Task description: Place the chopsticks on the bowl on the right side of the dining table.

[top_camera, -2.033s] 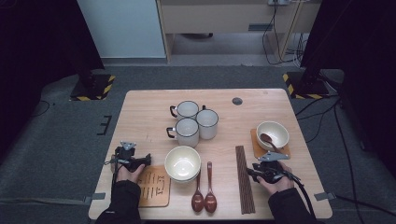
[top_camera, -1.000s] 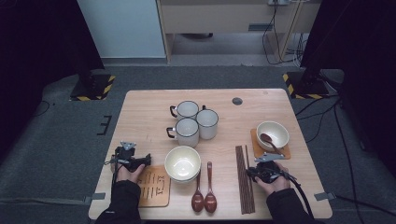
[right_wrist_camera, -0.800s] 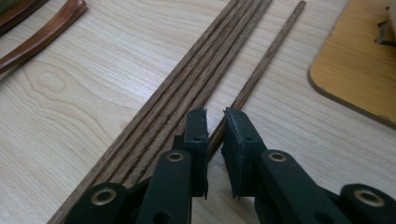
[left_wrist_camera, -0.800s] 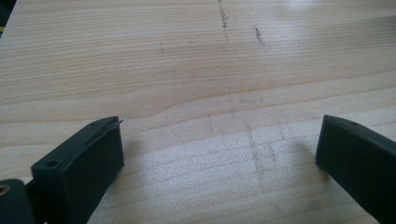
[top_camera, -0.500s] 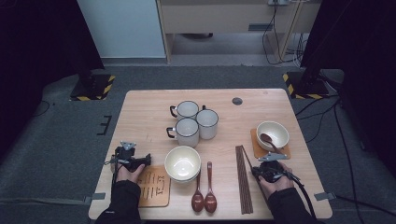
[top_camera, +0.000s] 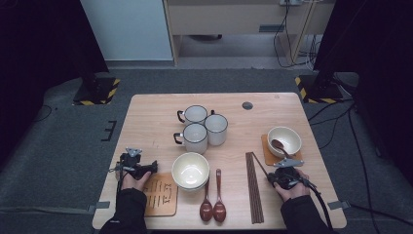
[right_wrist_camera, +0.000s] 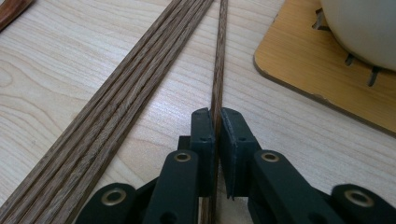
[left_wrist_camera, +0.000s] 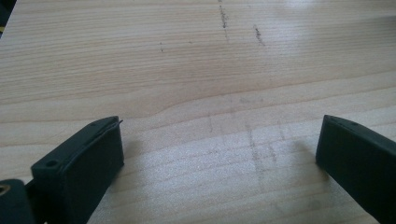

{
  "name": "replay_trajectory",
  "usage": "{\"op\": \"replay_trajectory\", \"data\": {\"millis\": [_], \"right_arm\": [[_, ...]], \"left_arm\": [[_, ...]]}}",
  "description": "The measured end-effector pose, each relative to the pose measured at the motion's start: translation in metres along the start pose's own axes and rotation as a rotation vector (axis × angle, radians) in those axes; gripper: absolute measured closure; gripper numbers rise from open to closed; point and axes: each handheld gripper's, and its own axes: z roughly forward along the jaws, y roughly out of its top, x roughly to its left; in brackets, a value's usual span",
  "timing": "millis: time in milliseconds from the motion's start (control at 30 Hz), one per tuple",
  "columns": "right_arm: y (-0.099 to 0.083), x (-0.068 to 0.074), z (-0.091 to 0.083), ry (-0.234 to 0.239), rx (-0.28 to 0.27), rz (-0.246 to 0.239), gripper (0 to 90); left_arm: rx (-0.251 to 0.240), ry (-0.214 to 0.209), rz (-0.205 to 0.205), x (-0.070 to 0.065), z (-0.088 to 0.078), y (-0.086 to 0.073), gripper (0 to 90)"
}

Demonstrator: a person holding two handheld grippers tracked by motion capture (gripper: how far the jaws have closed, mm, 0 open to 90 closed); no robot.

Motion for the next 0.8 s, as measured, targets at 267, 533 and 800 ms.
{"op": "replay_trajectory", "data": {"millis": [267,533,800], "right_arm": [[-0.001,0.001,-0.007,-0.006,-0.035,0.007,76.8],[-0.009,0.005,-0.019,-0.009,-0.059,0.013,76.6],[-0.017,0.004,-0.020,-0.015,-0.042,0.031,77.7]], "left_arm": [[-0.002,0.000,-0.002,0.000,0.000,0.000,0.0],[-0.002,0.000,-0.002,0.000,0.000,0.000,0.0],[0.000,0.000,0.000,0.000,0.000,0.000,0.0]]}}
